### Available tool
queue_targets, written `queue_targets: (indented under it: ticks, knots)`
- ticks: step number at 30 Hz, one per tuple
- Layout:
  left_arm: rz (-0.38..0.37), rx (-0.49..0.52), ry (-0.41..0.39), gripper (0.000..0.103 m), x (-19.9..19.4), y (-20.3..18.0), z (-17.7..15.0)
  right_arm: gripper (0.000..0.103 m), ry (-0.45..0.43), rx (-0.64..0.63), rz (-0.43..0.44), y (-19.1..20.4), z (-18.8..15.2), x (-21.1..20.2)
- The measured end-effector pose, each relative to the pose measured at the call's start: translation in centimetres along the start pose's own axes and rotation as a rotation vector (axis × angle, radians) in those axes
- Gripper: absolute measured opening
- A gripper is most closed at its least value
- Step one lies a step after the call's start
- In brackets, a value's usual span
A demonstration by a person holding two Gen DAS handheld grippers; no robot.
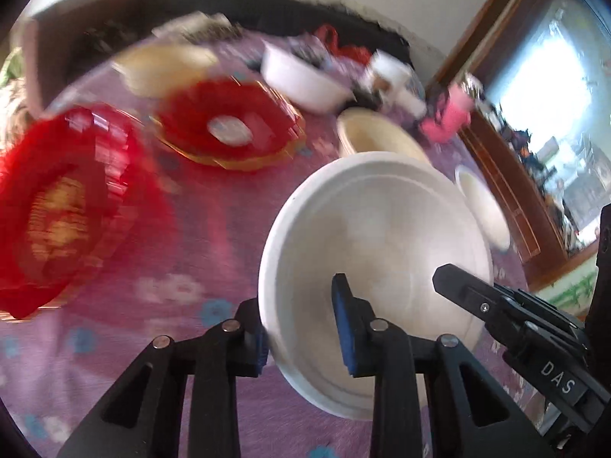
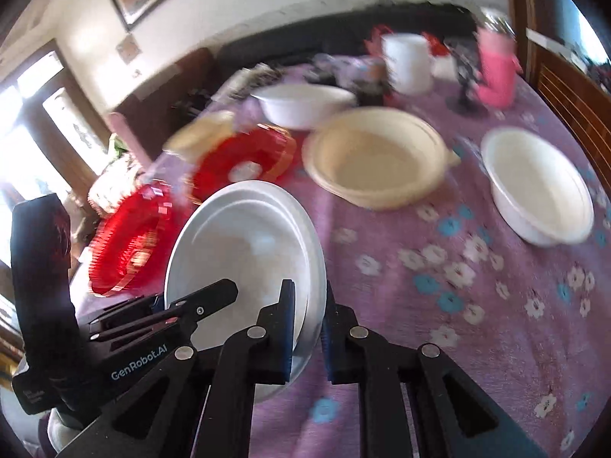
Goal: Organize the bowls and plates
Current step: 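Close the left gripper on the white bowl rim while the right gripper grips it too, then lower the white bowl onto the large red plate and open both grippers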
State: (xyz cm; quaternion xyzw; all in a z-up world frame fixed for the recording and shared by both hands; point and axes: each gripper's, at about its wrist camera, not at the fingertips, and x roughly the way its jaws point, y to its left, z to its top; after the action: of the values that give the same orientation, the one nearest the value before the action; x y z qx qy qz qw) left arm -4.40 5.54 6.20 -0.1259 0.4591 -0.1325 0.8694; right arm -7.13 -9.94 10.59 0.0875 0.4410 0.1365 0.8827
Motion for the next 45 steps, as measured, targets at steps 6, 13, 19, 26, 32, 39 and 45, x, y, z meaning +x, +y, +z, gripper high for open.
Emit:
queue_targets:
  ticks: [6, 13, 19, 26, 32, 39, 45]
  knots:
    - [0.099, -0.082, -0.159, 0.028, -6.9, 5.7, 1.7, 0.014, -0.031, -0.103, 0.119, 7.7, 2.6, 1.0]
    - [0.284, -0.176, -0.169, 0.028, -7.2, 13.7, 3.2, 0.014, 0.031, -0.197, 0.171, 15.9, 4.3, 7.7]
    - [0.321, -0.25, -0.086, 0.029, -4.4, 19.4, 4.1, 0.014, 0.108, -0.201, 0.155, 18.9, 4.7, 13.4]
    - [0.353, -0.222, -0.074, 0.039, -2.9, 19.9, 4.5, 0.014, 0.123, -0.185, 0.101, 18.2, 5.1, 16.9]
    - [0.328, -0.243, -0.115, 0.063, -3.7, 20.0, 4.4, 0.018, 0.109, -0.145, 0.102, 17.9, 5.2, 17.2]
    - [0.361, -0.239, -0.201, 0.066, -7.0, 18.6, 3.7, 0.019, 0.041, -0.13, 0.138, 17.2, 5.2, 14.2]
    - [0.418, -0.183, -0.323, 0.076, -10.3, 14.9, 2.4, 0.019, -0.023, -0.106, 0.169, 15.7, 4.9, 10.4]
